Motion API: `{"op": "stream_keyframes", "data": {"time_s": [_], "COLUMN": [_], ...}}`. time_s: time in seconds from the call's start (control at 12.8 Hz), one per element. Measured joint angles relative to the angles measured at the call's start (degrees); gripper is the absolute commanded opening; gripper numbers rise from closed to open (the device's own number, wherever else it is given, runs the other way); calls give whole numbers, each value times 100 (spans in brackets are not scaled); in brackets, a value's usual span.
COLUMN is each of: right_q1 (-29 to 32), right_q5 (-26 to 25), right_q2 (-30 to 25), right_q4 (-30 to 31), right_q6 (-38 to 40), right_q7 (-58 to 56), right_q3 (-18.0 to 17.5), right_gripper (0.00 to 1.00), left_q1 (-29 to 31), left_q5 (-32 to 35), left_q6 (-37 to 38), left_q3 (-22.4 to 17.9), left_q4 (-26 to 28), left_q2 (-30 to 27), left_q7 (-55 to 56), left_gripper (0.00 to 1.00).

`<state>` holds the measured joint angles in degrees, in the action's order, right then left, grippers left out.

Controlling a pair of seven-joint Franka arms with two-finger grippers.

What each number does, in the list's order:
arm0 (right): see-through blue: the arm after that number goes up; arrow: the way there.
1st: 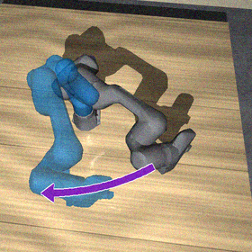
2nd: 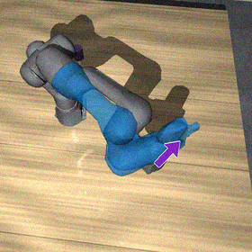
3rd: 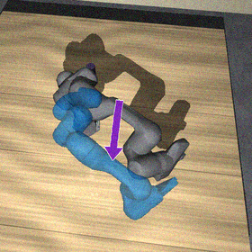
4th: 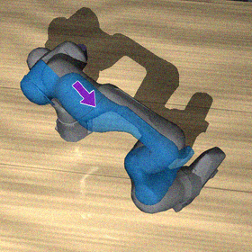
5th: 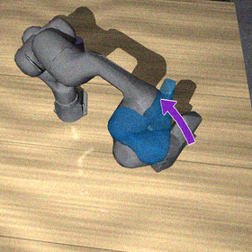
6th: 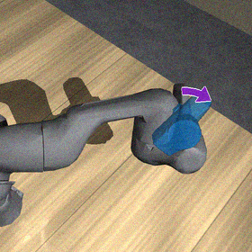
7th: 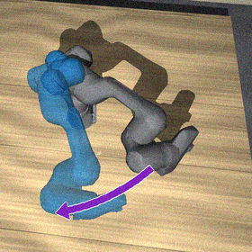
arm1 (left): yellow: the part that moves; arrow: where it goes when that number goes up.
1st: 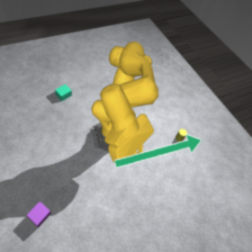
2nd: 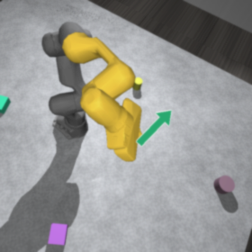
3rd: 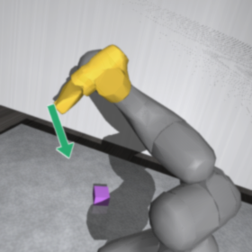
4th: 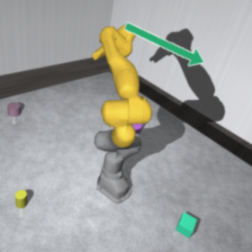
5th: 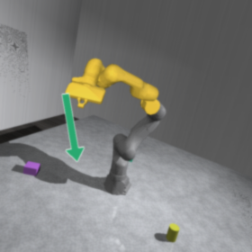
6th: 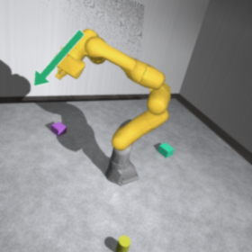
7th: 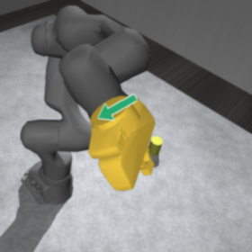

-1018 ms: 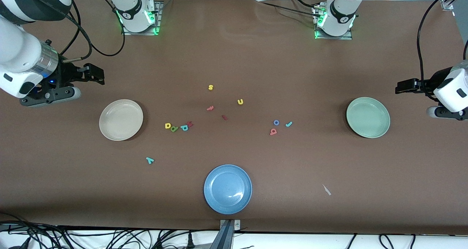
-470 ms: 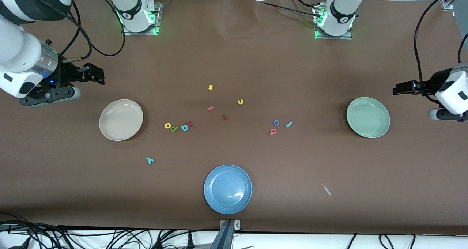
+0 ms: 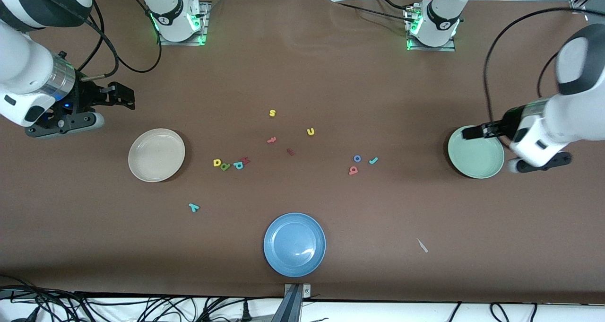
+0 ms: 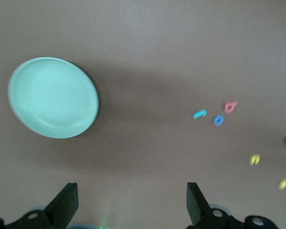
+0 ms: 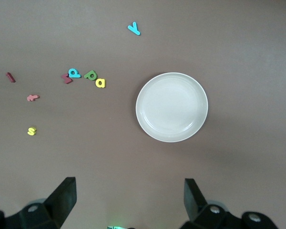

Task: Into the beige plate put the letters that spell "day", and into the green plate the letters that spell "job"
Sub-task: 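Move the left gripper toward the cyan letter beside the green plate, then lower the left gripper onto the cyan piece while the right gripper reaches 'a'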

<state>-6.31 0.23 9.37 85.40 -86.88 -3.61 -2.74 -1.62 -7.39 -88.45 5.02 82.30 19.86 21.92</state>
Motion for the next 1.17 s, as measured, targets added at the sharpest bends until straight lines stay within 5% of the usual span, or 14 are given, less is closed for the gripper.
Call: {"op": "stream_keyframes", "data": {"time_s": [0.31,0.7,1.17], "right_q1": [1,7,23], "right_q5": [0,0,0], "right_q2": [0,3,5], "right_q4": [-1,-1,-1], "right_q6": [0,1,0], "right_q7": [9,25,27], "right_q3": [1,13,37], "right_gripper": [100,100,100], "left_q1": [-731,-1678,-1916], "left_q5": [-1,-1,197], "left_q6": [-1843,-3832,-4542], "left_q3": [41,38,29], "left_q4": [896,1110,1090], "left_q2": [291,1478,1974], "left_q7": [1946,3782,4166], "left_gripper": [95,90,88]}}
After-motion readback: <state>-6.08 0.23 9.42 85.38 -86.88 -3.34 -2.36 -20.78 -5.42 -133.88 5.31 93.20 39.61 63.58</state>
